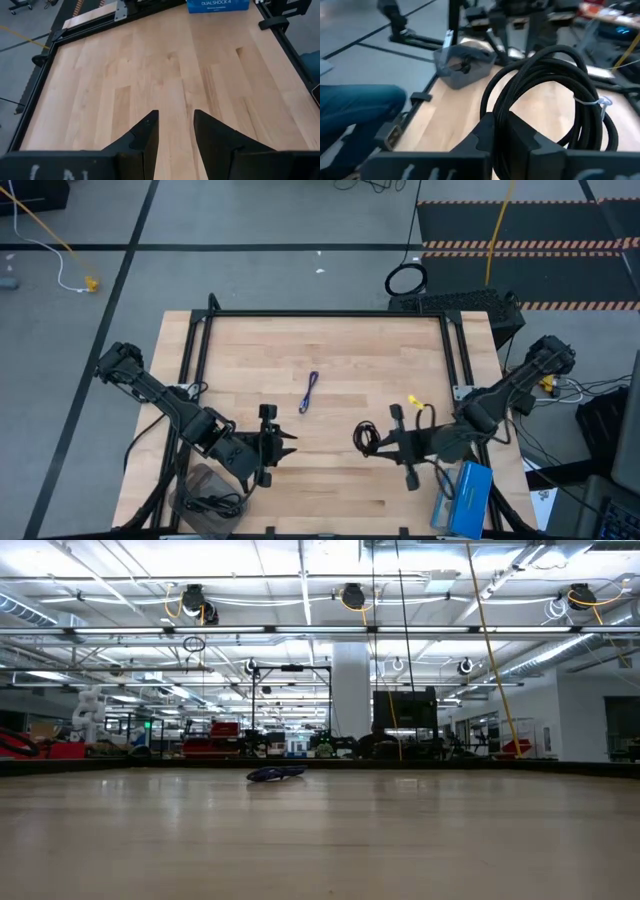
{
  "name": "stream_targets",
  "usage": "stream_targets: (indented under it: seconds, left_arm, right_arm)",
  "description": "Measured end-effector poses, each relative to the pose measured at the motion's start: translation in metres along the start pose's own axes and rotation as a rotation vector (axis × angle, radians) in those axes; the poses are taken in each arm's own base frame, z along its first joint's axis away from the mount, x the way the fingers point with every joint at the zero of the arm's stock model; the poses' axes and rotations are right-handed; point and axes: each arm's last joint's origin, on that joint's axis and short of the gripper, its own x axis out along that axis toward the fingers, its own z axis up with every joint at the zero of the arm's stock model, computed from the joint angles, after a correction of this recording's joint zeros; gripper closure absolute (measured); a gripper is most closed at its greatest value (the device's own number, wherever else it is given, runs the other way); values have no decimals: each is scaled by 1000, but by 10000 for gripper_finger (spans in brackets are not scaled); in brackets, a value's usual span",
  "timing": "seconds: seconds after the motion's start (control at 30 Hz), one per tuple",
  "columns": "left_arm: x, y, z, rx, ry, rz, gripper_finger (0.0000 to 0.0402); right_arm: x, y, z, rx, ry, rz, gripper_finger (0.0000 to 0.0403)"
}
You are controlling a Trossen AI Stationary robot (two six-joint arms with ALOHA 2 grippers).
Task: Pick and place USB-C Cables
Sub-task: Put the black charger cable into the black bin
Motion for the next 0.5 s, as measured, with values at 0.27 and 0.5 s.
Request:
stream_targets:
  seconds: [0.27, 0.5]
  left_arm:
    - [0, 0, 0, 0, 0, 0, 275]
    - [0, 0, 0, -1, -5, -1, 275]
  right_arm:
    - [-17, 8, 3, -56, -44, -82, 387]
    - [-21, 12, 3, -83, -51, -136, 387]
